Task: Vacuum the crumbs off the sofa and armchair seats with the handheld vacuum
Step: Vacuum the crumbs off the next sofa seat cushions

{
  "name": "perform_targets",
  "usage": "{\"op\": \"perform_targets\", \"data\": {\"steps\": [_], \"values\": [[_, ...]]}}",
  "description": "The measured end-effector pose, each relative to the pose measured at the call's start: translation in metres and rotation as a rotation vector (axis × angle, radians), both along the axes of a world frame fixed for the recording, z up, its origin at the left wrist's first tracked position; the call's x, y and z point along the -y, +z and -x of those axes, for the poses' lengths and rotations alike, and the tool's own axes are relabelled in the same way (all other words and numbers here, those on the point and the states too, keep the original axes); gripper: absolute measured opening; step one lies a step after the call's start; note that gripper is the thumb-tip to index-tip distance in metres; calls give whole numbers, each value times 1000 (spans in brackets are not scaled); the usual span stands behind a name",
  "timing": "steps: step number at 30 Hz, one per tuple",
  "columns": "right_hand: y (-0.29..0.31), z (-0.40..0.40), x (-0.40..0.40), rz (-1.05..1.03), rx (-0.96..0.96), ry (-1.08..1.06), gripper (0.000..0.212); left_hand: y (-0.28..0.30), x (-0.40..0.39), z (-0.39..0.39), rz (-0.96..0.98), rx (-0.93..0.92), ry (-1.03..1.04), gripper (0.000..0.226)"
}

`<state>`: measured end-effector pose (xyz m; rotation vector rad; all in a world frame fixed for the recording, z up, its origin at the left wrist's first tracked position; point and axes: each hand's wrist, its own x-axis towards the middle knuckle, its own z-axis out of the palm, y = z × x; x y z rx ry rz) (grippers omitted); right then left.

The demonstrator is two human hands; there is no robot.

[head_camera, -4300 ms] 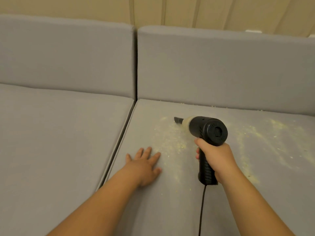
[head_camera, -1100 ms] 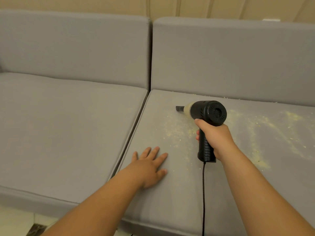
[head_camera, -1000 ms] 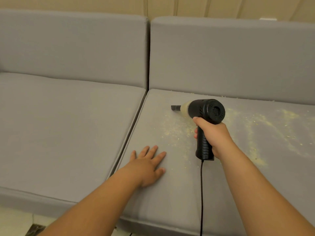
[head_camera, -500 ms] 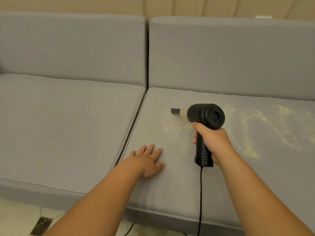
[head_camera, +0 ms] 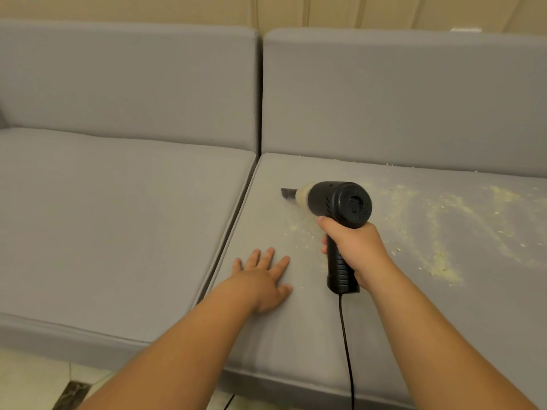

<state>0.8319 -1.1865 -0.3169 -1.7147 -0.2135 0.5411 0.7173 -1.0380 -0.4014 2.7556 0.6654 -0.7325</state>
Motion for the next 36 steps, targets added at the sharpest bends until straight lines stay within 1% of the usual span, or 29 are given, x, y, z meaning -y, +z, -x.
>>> {"op": "perform_targets", "data": {"steps": [6,10,12,16,20,23,27,30,33,36], "values": [[-1,-1,-12,-1,25,-63,17,3,-6,5,34,42,-5,68],[2,5,-15,-12,-24,1,16,6,-18,16,50,44,23,68],[5,6,-9,-11,-27,-11,15,5,-22,18,37,35,-2,68],[5,-2,20,32,23,-131,14,0,-23,16,15,37,-23,70],[5,-6,43,50,13,-161,14,-3,-20,14,2,32,-21,70],[5,-3,40,47,-10,-122,13,0,-17,10,2,18,-7,70],[1,4,22,92,46,-22,15,4,-8,6,-13,-3,8,71],[3,2,23,53,40,-38,13,2,-7,7,-28,-5,7,73],[2,0,31,57,41,-71,13,-2,-6,9,-39,-2,4,75],[3,3,28,65,26,-42,13,-1,-6,8,-41,-7,3,75]]}}
